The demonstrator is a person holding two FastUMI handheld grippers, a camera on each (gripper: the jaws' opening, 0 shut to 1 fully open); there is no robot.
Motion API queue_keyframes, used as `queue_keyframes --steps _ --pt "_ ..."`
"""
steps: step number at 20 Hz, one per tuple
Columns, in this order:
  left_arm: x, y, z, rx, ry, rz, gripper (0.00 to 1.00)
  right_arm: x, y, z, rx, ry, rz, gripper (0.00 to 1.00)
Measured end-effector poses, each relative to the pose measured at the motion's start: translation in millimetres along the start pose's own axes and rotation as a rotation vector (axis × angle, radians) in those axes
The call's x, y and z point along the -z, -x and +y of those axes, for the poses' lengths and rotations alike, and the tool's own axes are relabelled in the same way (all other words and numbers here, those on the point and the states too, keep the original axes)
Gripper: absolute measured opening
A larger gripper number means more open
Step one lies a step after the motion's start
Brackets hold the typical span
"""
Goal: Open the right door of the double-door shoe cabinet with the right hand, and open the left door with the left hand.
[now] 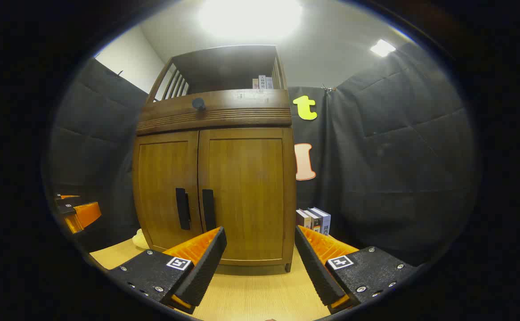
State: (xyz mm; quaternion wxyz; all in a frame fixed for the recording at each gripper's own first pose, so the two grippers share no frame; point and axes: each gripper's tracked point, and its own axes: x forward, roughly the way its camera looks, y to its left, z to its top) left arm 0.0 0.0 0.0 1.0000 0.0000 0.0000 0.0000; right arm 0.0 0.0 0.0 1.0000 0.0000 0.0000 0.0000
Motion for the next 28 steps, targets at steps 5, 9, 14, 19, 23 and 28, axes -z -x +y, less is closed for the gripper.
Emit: queue_keyframes --steps 5,9,14,19,23,28 --pt "1 0 -2 0.025 -0.001 0.014 0.94 -2 -1 -1 0.023 0.001 -0.005 0.95" --pt "1 -1 -3 0.033 -0.003 0.017 0.94 -1 -3 -3 0.04 -0.01 0.007 0.95" --pt "4 -1 -4 0.049 -0.013 0.024 0.94 -2 -3 -2 0.043 -0.011 0.004 0.95" --pt "0 -2 -5 0.052 -0.022 0.019 0.94 -4 -3 -2 0.043 -0.019 0.002 0.95" --pt "-4 0 -3 0.046 -0.026 0.013 0.94 -5 -3 0 0.028 -0.032 0.001 0.95" --pt "-9 6 2 0.026 -0.032 0.014 0.94 -16 -6 6 -0.005 -0.039 -0.025 0.96"
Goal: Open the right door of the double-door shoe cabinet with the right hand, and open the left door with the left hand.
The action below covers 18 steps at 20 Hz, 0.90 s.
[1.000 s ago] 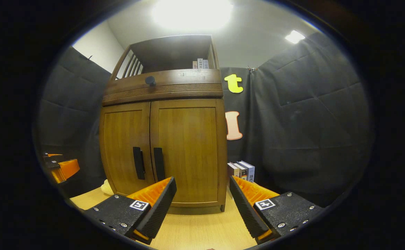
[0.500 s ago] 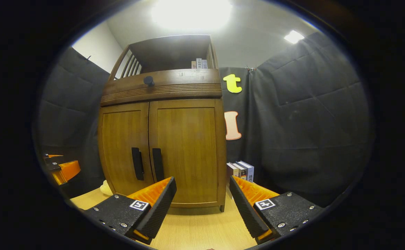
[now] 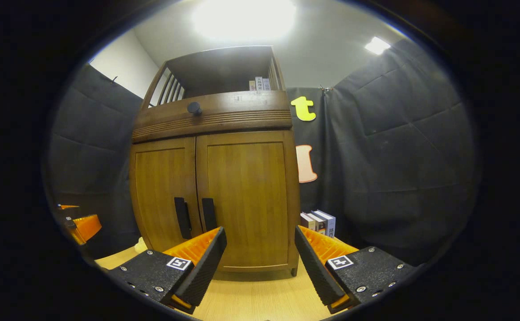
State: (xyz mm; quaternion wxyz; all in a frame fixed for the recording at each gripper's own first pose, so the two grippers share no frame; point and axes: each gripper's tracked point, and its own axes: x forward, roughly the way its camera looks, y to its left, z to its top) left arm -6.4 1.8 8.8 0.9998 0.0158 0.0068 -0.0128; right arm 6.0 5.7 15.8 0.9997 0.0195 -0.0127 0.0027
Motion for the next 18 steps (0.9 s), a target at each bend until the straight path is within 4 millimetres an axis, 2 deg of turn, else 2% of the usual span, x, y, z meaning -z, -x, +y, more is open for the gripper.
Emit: queue_keyframes --steps 2,4,6,7,8,9,10,11,12,13,14,18 --pt "-4 5 4 -0.012 0.001 0.003 0.94 -5 -15 8 -0.015 -0.01 -0.015 0.95" --pt "-3 9 8 -0.028 0.001 0.006 0.94 -16 -41 19 -0.026 -0.009 -0.026 0.94" --pt "1 21 22 -0.048 -0.002 0.007 0.94 -19 -54 29 -0.04 -0.014 -0.032 0.94" --pt "4 18 27 -0.057 -0.005 0.007 0.94 -18 -57 31 -0.047 -0.019 -0.034 0.94" --pt "5 19 30 -0.066 -0.006 0.01 0.99 -18 -63 36 -0.053 -0.026 -0.035 0.94" --pt "5 18 31 -0.075 -0.006 0.012 0.94 -18 -70 40 -0.061 -0.033 -0.035 0.95" --pt "6 21 35 -0.086 -0.008 0.016 0.94 -18 -79 46 -0.069 -0.038 -0.03 0.94" --pt "8 24 39 -0.099 -0.01 0.02 0.99 -17 -85 49 -0.076 -0.043 -0.026 0.94" --pt "10 27 43 -0.111 -0.01 0.025 0.94 -15 -93 54 -0.083 -0.044 -0.02 0.94" --pt "11 30 48 -0.122 -0.01 0.029 0.94 -13 -98 59 -0.089 -0.043 -0.015 0.94" --pt "11 34 52 -0.133 -0.011 0.032 0.99 -10 -103 62 -0.091 -0.042 -0.011 0.94" --pt "9 45 75 -0.18 -0.022 0.035 0.99 -3 -126 80 -0.115 -0.047 0.012 0.94"
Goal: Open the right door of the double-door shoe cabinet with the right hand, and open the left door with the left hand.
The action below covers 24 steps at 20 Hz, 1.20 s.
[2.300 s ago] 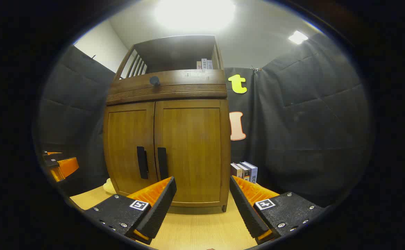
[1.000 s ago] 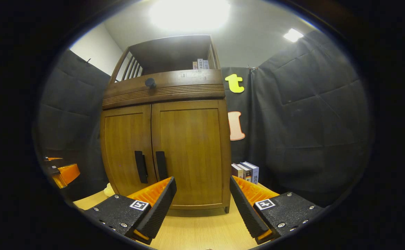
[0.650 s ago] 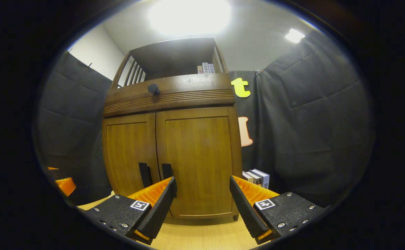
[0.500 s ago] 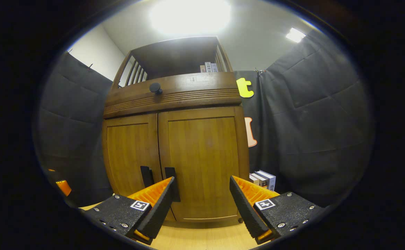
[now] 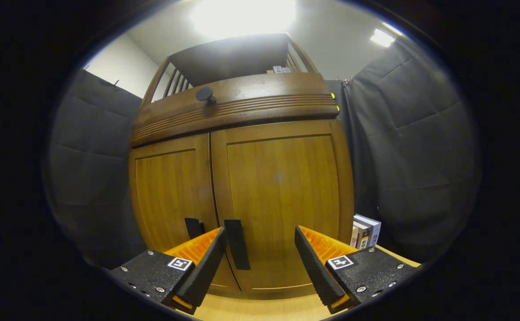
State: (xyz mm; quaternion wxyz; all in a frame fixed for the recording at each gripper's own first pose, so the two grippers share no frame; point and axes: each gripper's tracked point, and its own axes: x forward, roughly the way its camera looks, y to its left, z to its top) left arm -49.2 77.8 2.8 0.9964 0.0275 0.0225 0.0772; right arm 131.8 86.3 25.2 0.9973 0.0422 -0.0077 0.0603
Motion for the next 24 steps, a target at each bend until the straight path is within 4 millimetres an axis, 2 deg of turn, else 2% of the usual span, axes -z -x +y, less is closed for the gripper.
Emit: queue_keyframes --steps 5,6,9,13,14,15,16,17,18,23,24 --pt "-7 17 14 -0.048 -0.008 -0.004 0.99 15 -28 14 -0.021 0.004 0.027 0.94" --pt "-9 21 16 -0.055 -0.009 -0.004 0.99 20 -34 16 -0.022 0.004 0.042 0.91" --pt "-6 19 32 -0.077 -0.012 0.001 0.99 34 -52 27 -0.033 0.026 0.086 0.92" --pt "-2 28 46 -0.106 -0.025 0.011 0.99 55 -71 30 -0.032 0.035 0.13 0.85" --pt "-1 31 50 -0.114 -0.027 0.016 0.94 61 -74 33 -0.037 0.029 0.148 0.81" --pt "1 33 56 -0.122 -0.026 0.021 0.99 66 -78 36 -0.04 0.024 0.166 0.79" --pt "1 34 59 -0.127 -0.022 0.025 0.99 71 -82 37 -0.037 0.025 0.181 0.72" --pt "1 34 63 -0.132 -0.019 0.029 0.99 74 -84 38 -0.031 0.025 0.195 0.71" --pt "3 35 66 -0.136 -0.017 0.031 0.99 78 -86 39 -0.029 0.024 0.207 0.65" --pt "2 39 70 -0.138 -0.01 0.025 0.99 79 -90 41 -0.032 0.042 0.213 0.36" --pt "2 39 71 -0.138 -0.007 0.022 0.99 80 -90 40 -0.034 0.05 0.221 0.34"
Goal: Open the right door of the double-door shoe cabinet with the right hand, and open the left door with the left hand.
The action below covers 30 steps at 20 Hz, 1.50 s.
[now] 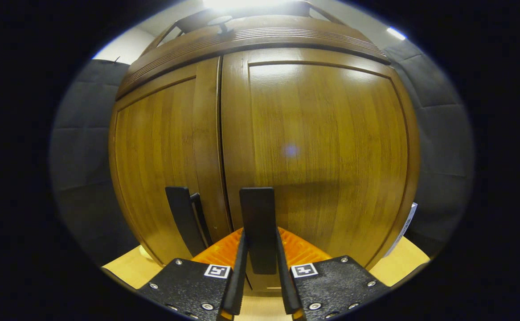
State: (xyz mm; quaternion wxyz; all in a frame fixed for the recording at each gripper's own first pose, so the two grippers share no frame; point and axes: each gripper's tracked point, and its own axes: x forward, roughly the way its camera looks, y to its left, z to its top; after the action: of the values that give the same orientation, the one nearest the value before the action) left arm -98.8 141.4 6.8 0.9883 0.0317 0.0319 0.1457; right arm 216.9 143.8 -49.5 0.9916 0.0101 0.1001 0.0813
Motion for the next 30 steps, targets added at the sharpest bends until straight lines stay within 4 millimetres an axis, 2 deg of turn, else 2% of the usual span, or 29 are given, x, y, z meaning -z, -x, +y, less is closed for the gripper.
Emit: queue_keyframes --steps 1,2,4,5,6,8,9,10,11,13,14,16,17,18,21,22,23,30 --pt "-1 1 -1 0.003 0.004 -0.001 0.99 -1 1 0 -0.003 -0.005 0.007 0.32" --pt "0 0 0 0.007 0.008 0.0 0.94 -1 1 0 -0.008 -0.015 0.016 0.29" --pt "-3 -2 -1 0.016 0.011 -0.003 0.94 0 6 0 -0.015 -0.018 0.021 0.25" --pt "-3 -3 -4 0.024 0.01 -0.006 0.94 1 10 -1 -0.017 -0.012 0.018 0.25" --pt "-5 -3 -5 0.033 0.01 -0.01 0.99 2 16 -1 -0.019 -0.009 0.015 0.25" --pt "-8 -4 -12 0.056 0.008 -0.017 0.99 3 29 0 -0.028 -0.014 0.013 0.26" --pt "-9 -5 -16 0.07 0.008 -0.021 0.94 1 35 0 -0.032 -0.017 0.015 0.25" --pt "-10 -4 -20 0.083 0.011 -0.025 0.94 1 40 -1 -0.034 -0.015 0.018 0.25" --pt "-10 -7 -26 0.099 0.017 -0.026 0.99 2 47 -3 -0.036 -0.016 0.017 0.24" --pt "-7 -10 -36 0.13 0.03 -0.016 0.99 4 56 -4 -0.042 -0.01 0.022 0.21" --pt "-7 -10 -42 0.144 0.035 -0.015 0.94 5 62 -5 -0.048 -0.006 0.024 0.19" --pt "-7 -11 -56 0.174 0.037 -0.017 0.99 7 75 -7 -0.062 -0.006 0.026 0.17" --pt "-9 -9 -62 0.19 0.036 -0.02 0.99 6 75 -7 -0.066 -0.002 0.03 0.17" --pt "-10 -8 -69 0.206 0.036 -0.023 0.94 6 79 -9 -0.067 0.005 0.034 0.17" --pt "-10 -6 -87 0.248 0.044 -0.03 0.99 10 109 -21 -0.062 -0.002 0.03 0.17" --pt "-11 -7 -92 0.262 0.047 -0.031 0.89 10 115 -24 -0.06 -0.002 0.029 0.17" --pt "-13 -8 -97 0.275 0.049 -0.031 0.94 10 118 -26 -0.057 0.0 0.029 0.17" --pt "-15 -8 -133 0.353 0.053 -0.033 0.94 12 152 -49 -0.044 -0.004 0.032 0.17"
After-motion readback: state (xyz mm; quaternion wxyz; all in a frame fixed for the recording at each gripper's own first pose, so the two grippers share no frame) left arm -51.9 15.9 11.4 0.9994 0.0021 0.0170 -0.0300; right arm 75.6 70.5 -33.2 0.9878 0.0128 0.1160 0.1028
